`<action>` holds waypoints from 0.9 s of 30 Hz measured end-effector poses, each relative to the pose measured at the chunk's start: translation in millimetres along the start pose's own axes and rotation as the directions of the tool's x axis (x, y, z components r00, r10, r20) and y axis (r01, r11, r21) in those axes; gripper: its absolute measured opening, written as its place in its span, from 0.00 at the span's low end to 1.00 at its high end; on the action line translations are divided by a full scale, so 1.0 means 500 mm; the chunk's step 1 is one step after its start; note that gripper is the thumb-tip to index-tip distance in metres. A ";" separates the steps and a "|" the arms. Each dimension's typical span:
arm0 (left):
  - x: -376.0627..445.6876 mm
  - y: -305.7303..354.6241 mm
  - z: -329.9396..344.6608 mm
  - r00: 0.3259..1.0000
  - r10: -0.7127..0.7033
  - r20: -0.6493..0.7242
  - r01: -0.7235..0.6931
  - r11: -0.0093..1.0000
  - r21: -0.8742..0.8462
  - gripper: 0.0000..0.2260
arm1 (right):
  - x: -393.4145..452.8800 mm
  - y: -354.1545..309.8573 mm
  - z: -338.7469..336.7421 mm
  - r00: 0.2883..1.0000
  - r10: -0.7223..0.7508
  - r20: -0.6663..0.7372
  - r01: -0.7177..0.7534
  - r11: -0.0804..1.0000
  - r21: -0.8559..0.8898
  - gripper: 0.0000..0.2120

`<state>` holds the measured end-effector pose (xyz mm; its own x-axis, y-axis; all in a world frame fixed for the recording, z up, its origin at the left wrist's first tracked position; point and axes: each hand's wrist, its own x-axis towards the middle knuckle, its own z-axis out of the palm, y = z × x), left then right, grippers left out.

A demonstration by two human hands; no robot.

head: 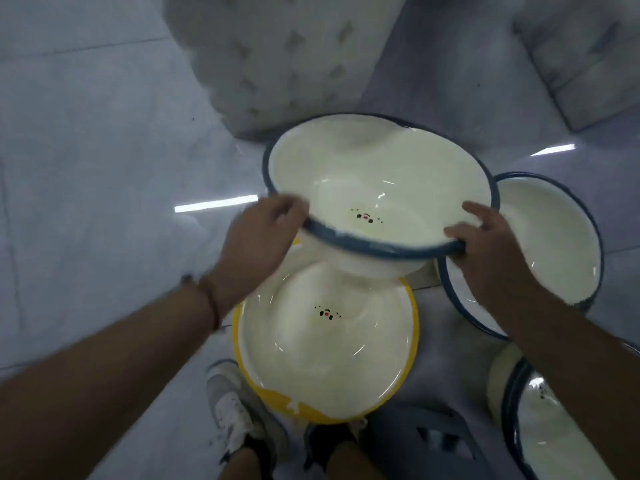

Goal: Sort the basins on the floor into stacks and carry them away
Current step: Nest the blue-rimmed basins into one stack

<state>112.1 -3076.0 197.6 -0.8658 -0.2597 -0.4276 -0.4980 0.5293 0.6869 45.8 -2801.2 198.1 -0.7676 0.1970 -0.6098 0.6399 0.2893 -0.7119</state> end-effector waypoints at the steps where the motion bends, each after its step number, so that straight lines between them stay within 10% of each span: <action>1: -0.052 -0.029 0.000 0.999 -0.035 -0.003 0.035 0.999 -0.021 0.11 | -0.049 0.012 -0.005 1.000 -0.019 0.015 0.020 0.997 -0.074 0.29; 9: -0.195 -0.204 0.027 0.907 -0.419 0.040 0.399 0.827 -0.397 0.25 | -0.306 0.287 0.036 0.982 0.162 0.101 -0.134 0.962 -0.239 0.50; 17: -0.216 -0.337 0.010 0.874 -0.465 0.145 0.464 0.885 0.039 0.11 | -0.370 0.405 0.081 0.951 0.293 0.095 -0.238 0.894 -0.380 0.49; 27: -0.237 -0.457 0.115 0.881 -0.422 0.212 0.438 0.898 -0.034 0.22 | -0.271 0.520 0.104 0.877 0.474 0.082 -0.371 0.776 -0.510 0.47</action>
<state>331.3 -3119.8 57.8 -0.5429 -0.2813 -0.7913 -0.8283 0.3345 0.4494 318.3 -2801.5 77.4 -0.3670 0.2326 -0.9007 0.7630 0.6292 -0.1484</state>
